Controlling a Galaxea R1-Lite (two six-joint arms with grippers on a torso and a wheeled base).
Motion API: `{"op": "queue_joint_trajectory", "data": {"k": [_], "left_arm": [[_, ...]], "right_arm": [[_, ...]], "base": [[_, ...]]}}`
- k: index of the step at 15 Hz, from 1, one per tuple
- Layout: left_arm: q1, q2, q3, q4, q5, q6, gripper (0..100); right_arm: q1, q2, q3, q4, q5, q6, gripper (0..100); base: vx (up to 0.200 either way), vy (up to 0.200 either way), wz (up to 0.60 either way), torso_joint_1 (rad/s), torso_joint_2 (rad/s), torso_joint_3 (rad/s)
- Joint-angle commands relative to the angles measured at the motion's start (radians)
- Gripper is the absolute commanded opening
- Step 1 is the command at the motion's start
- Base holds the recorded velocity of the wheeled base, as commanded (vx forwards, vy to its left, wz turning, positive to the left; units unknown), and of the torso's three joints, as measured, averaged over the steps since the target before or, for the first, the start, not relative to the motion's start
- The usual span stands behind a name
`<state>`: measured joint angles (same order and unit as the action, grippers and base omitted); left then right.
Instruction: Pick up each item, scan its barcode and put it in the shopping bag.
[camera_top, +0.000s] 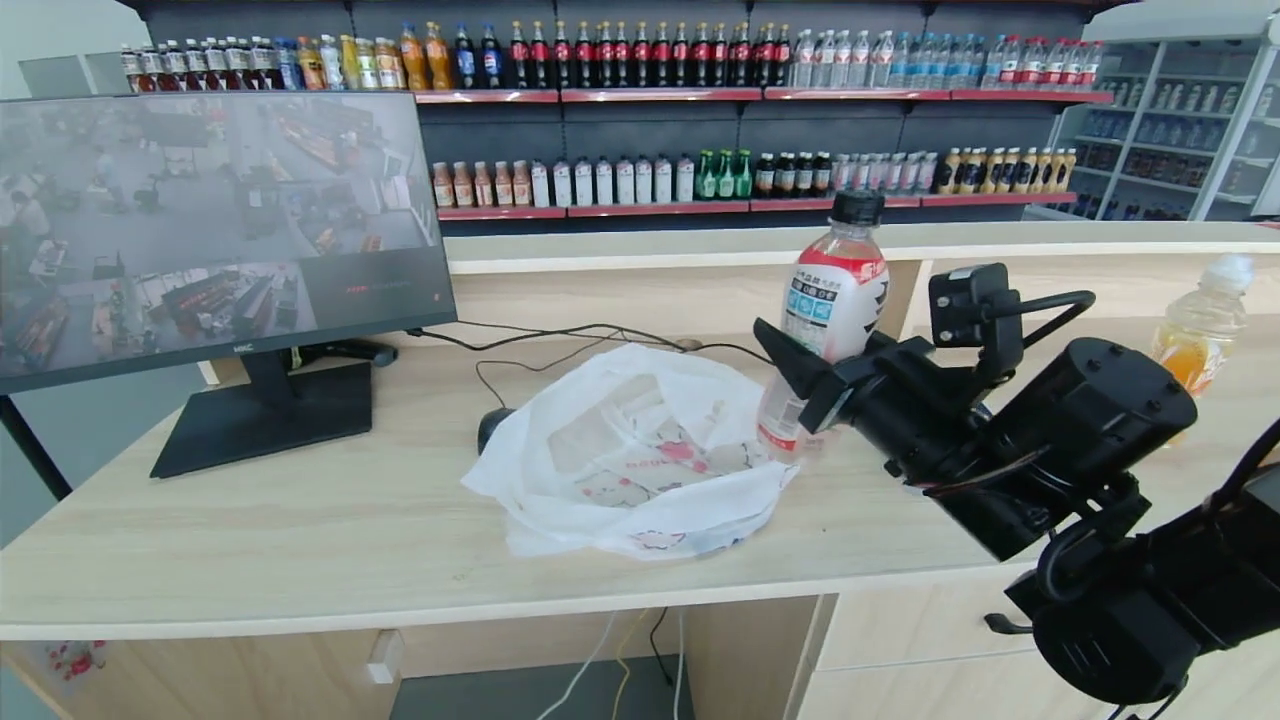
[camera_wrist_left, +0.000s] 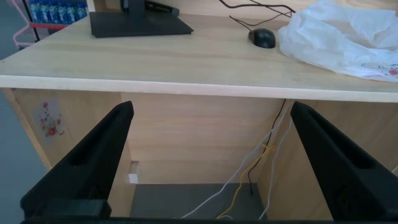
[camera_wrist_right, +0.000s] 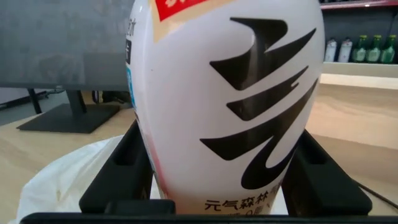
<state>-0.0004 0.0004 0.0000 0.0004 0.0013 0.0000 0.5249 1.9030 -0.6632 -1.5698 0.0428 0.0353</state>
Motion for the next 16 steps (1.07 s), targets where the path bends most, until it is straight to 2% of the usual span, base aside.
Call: {"op": "queue_joint_trajectory", "data": {"k": [1,2,3,6,9,12,16], "left_arm": [[0.000,0.000,0.000,0.000,0.000,0.000,100],[0.000,0.000,0.000,0.000,0.000,0.000,100],[0.000,0.000,0.000,0.000,0.000,0.000,100],[0.000,0.000,0.000,0.000,0.000,0.000,100],[0.000,0.000,0.000,0.000,0.000,0.000,100],[0.000,0.000,0.000,0.000,0.000,0.000,100],[0.000,0.000,0.000,0.000,0.000,0.000,100]], "right_arm": [[0.021,0.018,-0.019,-0.001,0.080,0.000,0],[0.043,0.033,-0.058,-0.001,0.129,-0.012,0],[0.050,0.051,-0.090,-0.001,0.129,-0.017,0],[0.103,0.168,-0.242,-0.001,0.089,-0.022,0],[0.139,0.231,-0.305,-0.001,0.081,-0.023,0],[0.175,0.330,-0.443,-0.001,0.052,-0.022,0],[0.176,0.407,-0.575,0.034,0.035,-0.022,0]], "base": [[0.000,0.000,0.00,0.000,0.00,0.000],[0.000,0.000,0.00,0.000,0.00,0.000],[0.000,0.000,0.00,0.000,0.00,0.000],[0.000,0.000,0.00,0.000,0.00,0.000],[0.000,0.000,0.00,0.000,0.00,0.000],[0.000,0.000,0.00,0.000,0.00,0.000],[0.000,0.000,0.00,0.000,0.00,0.000]]}}
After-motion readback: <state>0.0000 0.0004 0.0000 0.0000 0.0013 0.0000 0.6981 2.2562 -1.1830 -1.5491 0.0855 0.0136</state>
